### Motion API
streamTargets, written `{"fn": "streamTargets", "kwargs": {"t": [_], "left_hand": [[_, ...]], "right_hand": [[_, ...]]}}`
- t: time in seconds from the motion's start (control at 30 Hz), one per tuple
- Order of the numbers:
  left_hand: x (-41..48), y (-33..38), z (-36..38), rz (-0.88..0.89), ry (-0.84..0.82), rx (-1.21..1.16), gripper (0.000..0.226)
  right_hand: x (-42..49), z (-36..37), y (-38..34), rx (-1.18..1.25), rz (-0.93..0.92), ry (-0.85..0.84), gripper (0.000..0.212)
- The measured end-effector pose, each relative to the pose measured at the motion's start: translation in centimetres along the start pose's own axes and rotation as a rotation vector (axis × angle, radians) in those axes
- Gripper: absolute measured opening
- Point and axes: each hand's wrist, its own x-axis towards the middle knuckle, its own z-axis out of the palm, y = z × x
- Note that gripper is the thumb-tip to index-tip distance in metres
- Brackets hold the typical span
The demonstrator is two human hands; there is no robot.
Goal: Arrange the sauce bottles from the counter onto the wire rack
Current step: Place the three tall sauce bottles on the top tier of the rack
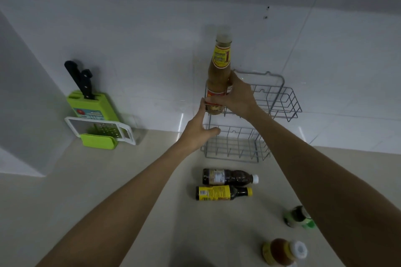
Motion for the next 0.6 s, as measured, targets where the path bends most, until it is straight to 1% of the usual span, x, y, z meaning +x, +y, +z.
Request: {"fn": "streamTargets", "kwargs": {"t": [0.13,0.23,0.3,0.33,0.37,0.4,0.43,0.47,0.5,0.53,0.57,0.6], "left_hand": [[-0.2,0.0,0.0,0.023,-0.013,-0.001,0.103],[-0.2,-0.1,-0.3,0.046,-0.002,0.039,0.103],[-0.3,-0.1,-0.3,0.060,0.013,0.089,0.102],[-0.5,-0.2,-0.2,0.067,0.021,0.107,0.101],[-0.7,-0.5,-0.2,0.063,0.038,0.118,0.099],[-1.0,-1.1,-0.2,0.040,0.063,0.124,0.096],[-1.3,-1.8,-0.2,0.007,0.088,0.128,0.092],[-1.7,-2.7,-0.4,-0.026,0.102,0.136,0.088],[-2.2,-3.8,-0.6,-0.055,0.103,0.154,0.084],[-2.7,-4.9,-0.8,-0.076,0.091,0.183,0.079],[-3.2,-5.9,-1.0,-0.091,0.069,0.216,0.075],[-3.6,-6.8,-1.0,-0.105,0.043,0.246,0.072]], "right_hand": [[-0.5,0.2,-0.4,-0.055,-0.001,0.009,0.076],[-0.5,0.4,-0.8,-0.090,0.025,-0.013,0.080],[-0.5,0.5,-1.2,-0.065,0.061,-0.058,0.085],[-0.8,0.7,-1.4,-0.042,0.051,-0.042,0.087],[-1.5,1.0,-1.4,-0.040,-0.003,0.033,0.084],[-2.5,1.3,-1.0,-0.057,-0.087,0.160,0.076],[-4.0,1.7,-0.2,-0.070,-0.172,0.296,0.063],[-5.8,2.0,0.9,-0.088,-0.224,0.372,0.049],[-7.8,2.4,2.9,-0.141,-0.246,0.347,0.037],[-9.8,2.7,5.2,-0.204,-0.228,0.213,0.029],[-11.4,3.0,7.8,-0.258,-0.156,0.003,0.024],[-12.8,3.4,10.3,-0.301,-0.040,-0.230,0.026]]}}
